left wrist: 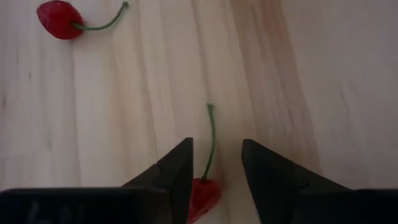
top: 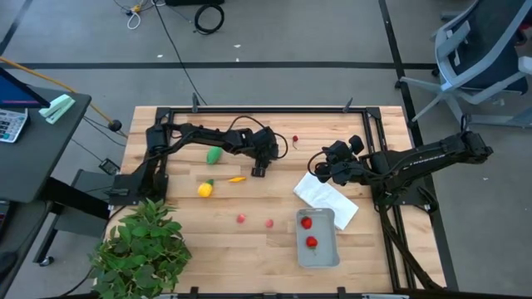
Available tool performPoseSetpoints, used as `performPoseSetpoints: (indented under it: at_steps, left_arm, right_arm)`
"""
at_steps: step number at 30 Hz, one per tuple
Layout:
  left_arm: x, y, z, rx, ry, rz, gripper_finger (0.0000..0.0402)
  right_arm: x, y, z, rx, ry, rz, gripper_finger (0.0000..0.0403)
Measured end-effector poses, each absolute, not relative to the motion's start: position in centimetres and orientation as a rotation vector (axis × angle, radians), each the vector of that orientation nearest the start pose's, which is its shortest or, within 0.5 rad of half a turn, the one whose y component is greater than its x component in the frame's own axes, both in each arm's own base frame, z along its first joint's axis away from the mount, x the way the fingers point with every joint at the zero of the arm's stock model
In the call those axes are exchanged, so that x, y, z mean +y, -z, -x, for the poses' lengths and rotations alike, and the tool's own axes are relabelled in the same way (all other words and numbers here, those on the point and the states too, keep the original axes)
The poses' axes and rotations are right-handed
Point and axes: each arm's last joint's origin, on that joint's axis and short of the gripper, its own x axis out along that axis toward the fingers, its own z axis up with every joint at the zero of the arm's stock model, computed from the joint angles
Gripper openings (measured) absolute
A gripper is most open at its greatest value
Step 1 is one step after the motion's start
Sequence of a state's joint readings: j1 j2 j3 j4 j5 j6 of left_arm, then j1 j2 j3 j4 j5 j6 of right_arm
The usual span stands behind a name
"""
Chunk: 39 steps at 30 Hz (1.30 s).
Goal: Pick and placing Produce into tupperware
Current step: Put the left red cherry into the gray bin
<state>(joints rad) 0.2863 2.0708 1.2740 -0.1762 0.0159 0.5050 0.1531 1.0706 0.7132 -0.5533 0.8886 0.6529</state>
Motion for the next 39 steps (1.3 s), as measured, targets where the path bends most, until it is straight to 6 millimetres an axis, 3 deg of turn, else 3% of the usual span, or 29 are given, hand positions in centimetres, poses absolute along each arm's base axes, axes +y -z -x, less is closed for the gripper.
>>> performPoseSetpoints:
  at_steps: [3, 7, 13, 17, 21, 26, 29, 39]
  left_arm:
    - [11.7, -12.2, -40.0, 0.979, -0.016, -0.295, 0.0103]
    - [11.5, -12.3, -40.4, 0.94, -0.038, -0.289, 0.0023]
    - [9.8, -13.0, -41.6, 0.829, -0.054, -0.265, 0.0006]
    - [6.9, -13.7, -42.9, 0.717, -0.031, -0.237, 0.0004]
    - [2.7, -14.2, -43.8, 0.638, 0.036, -0.237, 0.0003]
    - [-2.4, -14.9, -44.2, 0.568, -0.035, -0.419, 0.0002]
    - [-4.4, -15.3, -44.1, 0.546, -0.11, -0.542, 0.0001]
    - [-11.0, -18.8, -44.4, 0.259, 0.034, -0.468, 0.0001]
  right_arm:
    - [0.8, -23.8, -19.8, 0.54, 0.897, -0.129, 0.0016]
    - [0.8, -23.8, -19.8, 0.541, 0.897, -0.128, 0.0016]
    - [0.8, -23.8, -19.8, 0.542, 0.897, -0.127, 0.0016]
    - [0.8, -23.8, -19.8, 0.549, 0.893, -0.112, 0.0016]
    - [0.8, -23.8, -19.8, 0.55, 0.894, -0.103, 0.0016]
    - [0.7, -23.8, -19.8, 0.546, 0.902, -0.098, 0.0016]
    - [0.7, -23.8, -19.8, 0.545, 0.902, -0.099, 0.0016]
    - [0.7, -23.8, -19.8, 0.545, 0.902, -0.099, 0.0016]
